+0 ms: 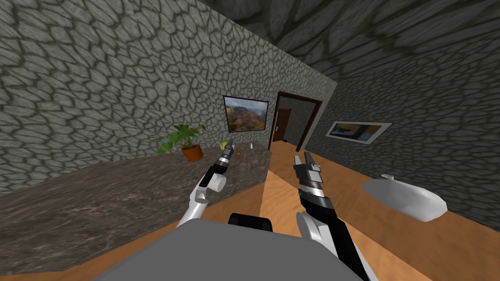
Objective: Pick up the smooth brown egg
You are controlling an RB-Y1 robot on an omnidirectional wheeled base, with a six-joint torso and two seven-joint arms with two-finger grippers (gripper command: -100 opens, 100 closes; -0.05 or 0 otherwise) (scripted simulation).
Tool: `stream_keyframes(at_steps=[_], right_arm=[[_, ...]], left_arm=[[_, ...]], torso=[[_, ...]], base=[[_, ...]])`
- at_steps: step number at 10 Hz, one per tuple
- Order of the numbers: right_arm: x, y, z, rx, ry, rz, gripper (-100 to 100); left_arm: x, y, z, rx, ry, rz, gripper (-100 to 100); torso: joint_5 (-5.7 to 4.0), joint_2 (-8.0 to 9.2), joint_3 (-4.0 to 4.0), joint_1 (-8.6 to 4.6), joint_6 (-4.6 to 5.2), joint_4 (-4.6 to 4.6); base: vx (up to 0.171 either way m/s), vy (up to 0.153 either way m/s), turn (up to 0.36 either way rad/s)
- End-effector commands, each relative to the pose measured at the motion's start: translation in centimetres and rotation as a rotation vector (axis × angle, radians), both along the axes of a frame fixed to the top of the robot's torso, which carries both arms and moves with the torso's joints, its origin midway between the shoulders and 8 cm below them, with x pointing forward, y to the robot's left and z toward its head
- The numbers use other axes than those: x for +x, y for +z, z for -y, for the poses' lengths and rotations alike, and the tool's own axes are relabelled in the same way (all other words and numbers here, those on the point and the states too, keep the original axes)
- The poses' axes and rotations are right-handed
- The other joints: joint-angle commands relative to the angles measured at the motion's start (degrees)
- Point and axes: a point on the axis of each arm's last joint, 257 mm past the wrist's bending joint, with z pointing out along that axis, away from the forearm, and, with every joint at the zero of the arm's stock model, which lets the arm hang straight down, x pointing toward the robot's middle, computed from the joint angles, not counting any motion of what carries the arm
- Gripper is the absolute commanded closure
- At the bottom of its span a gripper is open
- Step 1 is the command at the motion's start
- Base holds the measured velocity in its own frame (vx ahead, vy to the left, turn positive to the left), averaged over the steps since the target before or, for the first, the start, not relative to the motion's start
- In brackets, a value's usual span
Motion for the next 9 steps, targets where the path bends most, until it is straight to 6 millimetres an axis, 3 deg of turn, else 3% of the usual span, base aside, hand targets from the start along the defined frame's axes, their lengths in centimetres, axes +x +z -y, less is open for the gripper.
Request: stream_keyframes(at_steps=[1, 4, 7, 8, 9], right_arm=[[0.0, 0.0, 0.0, 0.000, 0.000, 0.000, 0], [0.0, 0.0, 0.0, 0.000, 0.000, 0.000, 0], [0.0, 0.0, 0.0, 0.000, 0.000, 0.000, 0], [0.0, 0.0, 0.0, 0.000, 0.000, 0.000, 0], [0.0, 0.0, 0.0, 0.000, 0.000, 0.000, 0]], left_arm=[[1.0, -1.1, 0.8, 0.013, -0.011, -0.038, -100], [3.9, -3.5, 3.7, 0.050, -0.061, -0.131, -100], [5.5, -5.3, 5.4, 0.079, -0.092, -0.202, -100], [6.6, -6.1, 7.1, 0.101, -0.121, -0.237, -100], [6.8, -6.7, 7.1, 0.107, -0.122, -0.258, -100]], torso=[[0.00, 0.00, 0.00, 0.00, 0.00, 0.00], [-0.01, -0.02, -0.01, -0.04, 0.01, 0.00], [-0.01, -0.06, -0.03, -0.05, 0.00, -0.01], [-0.01, -0.07, -0.04, -0.06, 0.00, -0.02], [0.00, -0.11, -0.06, -0.02, 0.00, -0.02]], base=[[-0.040, 0.039, 0.037], [-0.042, 0.045, 0.057], [-0.028, 0.037, 0.039], [-0.014, 0.049, 0.070], [-0.010, 0.042, 0.022]])
